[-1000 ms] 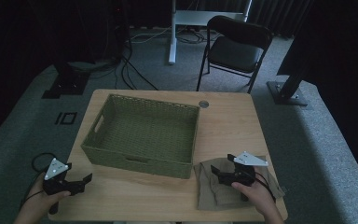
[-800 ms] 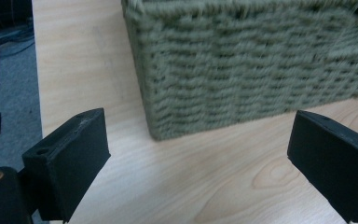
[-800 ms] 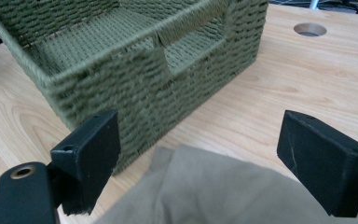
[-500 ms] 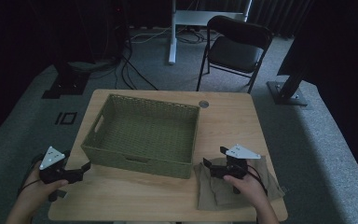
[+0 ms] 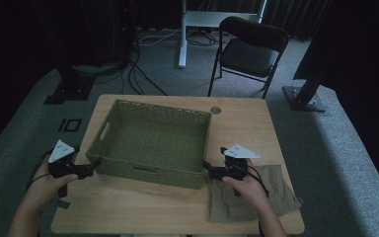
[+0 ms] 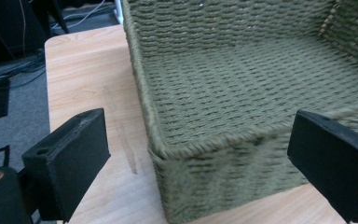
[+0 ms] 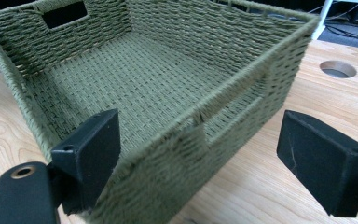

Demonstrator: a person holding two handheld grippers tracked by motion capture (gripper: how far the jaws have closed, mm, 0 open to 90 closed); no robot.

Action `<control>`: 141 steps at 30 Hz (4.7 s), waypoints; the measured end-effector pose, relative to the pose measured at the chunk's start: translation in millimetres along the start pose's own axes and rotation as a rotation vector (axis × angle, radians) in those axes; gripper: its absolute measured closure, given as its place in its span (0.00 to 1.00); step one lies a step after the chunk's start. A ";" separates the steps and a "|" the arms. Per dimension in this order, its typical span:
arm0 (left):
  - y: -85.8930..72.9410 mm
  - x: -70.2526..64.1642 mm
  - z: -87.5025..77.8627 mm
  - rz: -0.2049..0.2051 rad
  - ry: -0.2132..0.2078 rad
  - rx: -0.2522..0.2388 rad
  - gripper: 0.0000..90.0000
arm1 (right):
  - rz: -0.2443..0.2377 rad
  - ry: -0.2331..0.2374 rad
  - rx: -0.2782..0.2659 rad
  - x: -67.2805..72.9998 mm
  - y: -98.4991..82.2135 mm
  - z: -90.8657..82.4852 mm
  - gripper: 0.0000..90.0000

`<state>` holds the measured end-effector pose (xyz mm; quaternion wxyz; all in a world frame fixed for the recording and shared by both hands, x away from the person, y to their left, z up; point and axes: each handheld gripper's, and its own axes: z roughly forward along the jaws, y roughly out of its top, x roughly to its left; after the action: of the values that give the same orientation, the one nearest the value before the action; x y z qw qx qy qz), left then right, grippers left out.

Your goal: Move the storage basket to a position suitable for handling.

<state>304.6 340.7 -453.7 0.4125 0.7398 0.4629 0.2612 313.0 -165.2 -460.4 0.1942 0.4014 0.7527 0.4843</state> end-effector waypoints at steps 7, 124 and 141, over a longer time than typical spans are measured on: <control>4.3 8.4 9.8 -0.012 -0.011 0.018 0.04 | 0.013 0.001 0.013 5.8 3.6 18.5 0.14; 46.7 -61.7 118.0 -0.211 0.182 0.017 0.92 | 0.076 -0.310 0.173 -83.8 29.3 51.6 0.76; 46.1 -83.4 114.7 -0.198 0.156 0.032 0.92 | 0.089 -0.288 0.164 -101.5 19.5 31.1 0.76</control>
<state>378.1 212.6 -474.8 0.3871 0.6744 0.5686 0.2683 403.5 -223.7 -467.1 0.2450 0.5141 0.7356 0.3668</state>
